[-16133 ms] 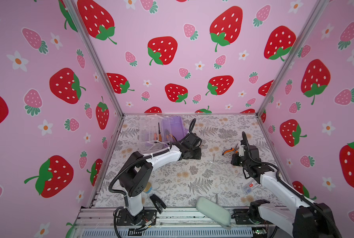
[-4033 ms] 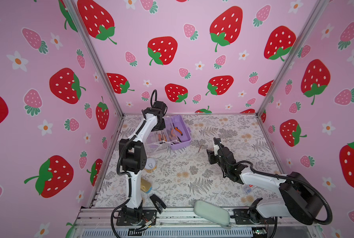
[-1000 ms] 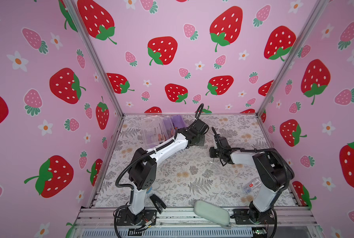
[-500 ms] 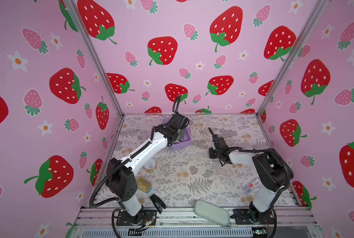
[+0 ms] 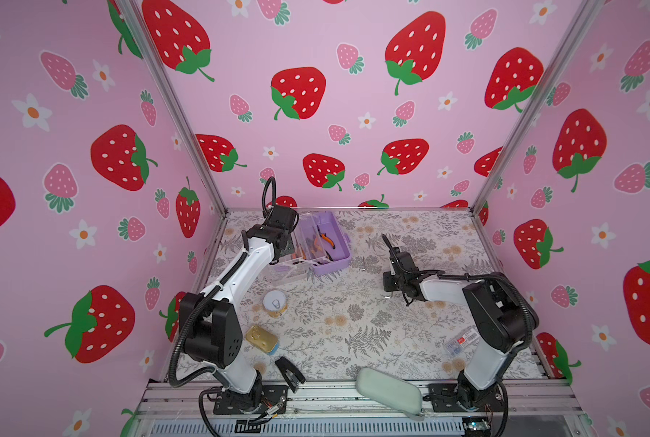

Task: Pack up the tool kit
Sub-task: 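Carry the gold hex key with the left gripper over the clear tray, then lower the gold hex key into the clear tray and open the left gripper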

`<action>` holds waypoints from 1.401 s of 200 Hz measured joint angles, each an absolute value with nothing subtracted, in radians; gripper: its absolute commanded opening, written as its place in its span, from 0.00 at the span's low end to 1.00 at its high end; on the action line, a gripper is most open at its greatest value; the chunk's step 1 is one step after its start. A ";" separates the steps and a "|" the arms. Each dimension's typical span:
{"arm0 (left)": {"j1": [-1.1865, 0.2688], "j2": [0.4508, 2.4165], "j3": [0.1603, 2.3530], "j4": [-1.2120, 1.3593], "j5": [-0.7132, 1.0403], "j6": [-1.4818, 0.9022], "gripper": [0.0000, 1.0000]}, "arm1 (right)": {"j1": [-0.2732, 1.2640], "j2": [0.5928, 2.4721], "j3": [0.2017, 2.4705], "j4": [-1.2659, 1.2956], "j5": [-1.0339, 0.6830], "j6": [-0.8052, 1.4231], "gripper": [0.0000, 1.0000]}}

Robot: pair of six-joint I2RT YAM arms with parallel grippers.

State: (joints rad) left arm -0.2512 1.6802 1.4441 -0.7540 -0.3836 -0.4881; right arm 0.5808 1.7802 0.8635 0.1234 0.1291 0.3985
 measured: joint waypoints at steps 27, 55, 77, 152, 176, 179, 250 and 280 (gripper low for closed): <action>-0.241 1.755 1.444 -0.757 -0.363 -0.495 0.00 | 0.581 1.779 0.863 0.122 0.129 0.398 0.37; -0.238 1.758 1.444 -0.756 -0.350 -0.494 0.14 | 0.581 1.779 0.863 0.121 0.128 0.398 0.37; -0.236 1.755 1.453 -0.754 -0.347 -0.488 0.28 | 0.581 1.779 0.863 0.120 0.123 0.398 0.37; -0.216 1.900 1.629 -0.757 -0.352 -0.445 0.33 | 0.581 1.779 0.864 0.120 0.119 0.398 0.37; -0.215 1.922 1.659 -0.767 -0.364 -0.434 0.35 | 0.581 1.779 0.864 0.120 0.115 0.398 0.37; -0.214 1.926 1.666 -0.768 -0.365 -0.431 0.36 | 0.581 1.779 0.864 0.120 0.115 0.398 0.37; -0.198 1.998 1.741 -0.780 -0.355 -0.412 0.23 | 0.581 1.790 0.875 0.123 0.105 0.398 0.37; -0.197 2.006 1.762 -0.783 -0.338 -0.410 0.16 | 0.581 1.799 0.882 0.130 0.104 0.398 0.37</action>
State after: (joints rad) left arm -0.1970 2.0060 1.7618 -0.7826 -0.3378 -0.4095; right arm 0.5808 1.7988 0.8818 0.1303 0.1036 0.3985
